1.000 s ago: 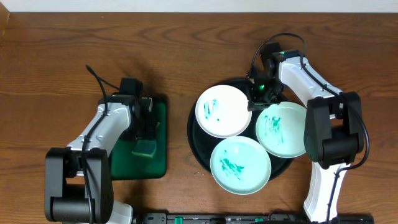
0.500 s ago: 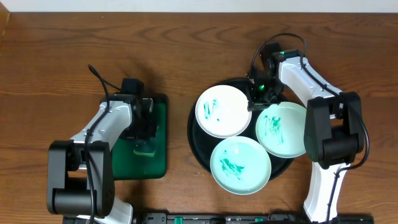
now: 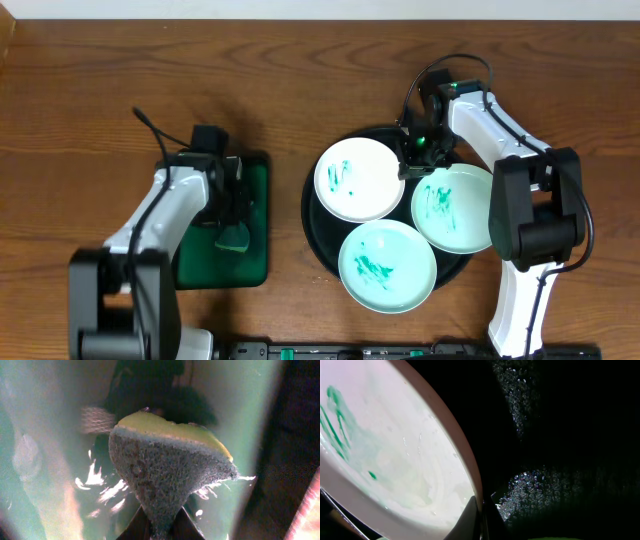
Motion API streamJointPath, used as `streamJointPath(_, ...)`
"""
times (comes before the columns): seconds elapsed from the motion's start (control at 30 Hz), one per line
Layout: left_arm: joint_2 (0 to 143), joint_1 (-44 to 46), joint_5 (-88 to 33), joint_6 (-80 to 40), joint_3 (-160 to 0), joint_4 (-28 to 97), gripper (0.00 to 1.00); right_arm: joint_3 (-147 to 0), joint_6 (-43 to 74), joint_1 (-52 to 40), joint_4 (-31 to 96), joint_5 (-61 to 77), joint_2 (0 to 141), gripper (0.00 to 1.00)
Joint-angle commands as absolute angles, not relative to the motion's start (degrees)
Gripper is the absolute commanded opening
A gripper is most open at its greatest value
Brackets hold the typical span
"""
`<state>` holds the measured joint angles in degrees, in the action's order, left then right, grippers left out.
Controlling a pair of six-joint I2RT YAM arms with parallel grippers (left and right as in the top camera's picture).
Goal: Clean dirty plates on tray and stack at the side
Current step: 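Lift the sponge with the left gripper above the green tray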
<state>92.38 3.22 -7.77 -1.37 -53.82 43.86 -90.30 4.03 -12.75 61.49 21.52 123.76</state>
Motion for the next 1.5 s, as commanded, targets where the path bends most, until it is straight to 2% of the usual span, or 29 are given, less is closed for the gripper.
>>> streamJointPath(0.0, 85.6, 3.2, -10.6, -2.2, -54.8, 45.3, 0.07, -91.0, 2.7, -13.2, 61.6, 23.0, 124.4, 0.01)
streamJointPath(0.3, 68.1, 3.2, -9.8, -2.6, -55.0, 46.0, 0.09, -91.0, 2.7, -13.2, 61.8, 23.0, 124.4, 0.01)
streamJointPath(0.5, 60.3, 3.2, -6.4, -1.4, -55.0, 46.2, 0.07, -91.0, 2.4, -13.2, 61.8, 23.0, 124.4, 0.01)
streamJointPath(0.73, 53.1, 3.2, -6.4, 4.2, -55.0, 37.6, 0.07, -91.0, 2.4, -13.2, 61.8, 23.0, 124.4, 0.01)
streamJointPath(1.03, 53.5, 3.2, -6.4, 7.5, -55.0, 30.7, 0.08, -91.0, 1.6, -13.1, 62.6, 22.9, 124.4, 0.01)
streamJointPath(1.47, 54.3, 3.2, -6.4, 7.9, -55.0, 28.6, 0.07, -91.0, 1.6, -13.0, 62.5, 22.8, 124.4, 0.01)
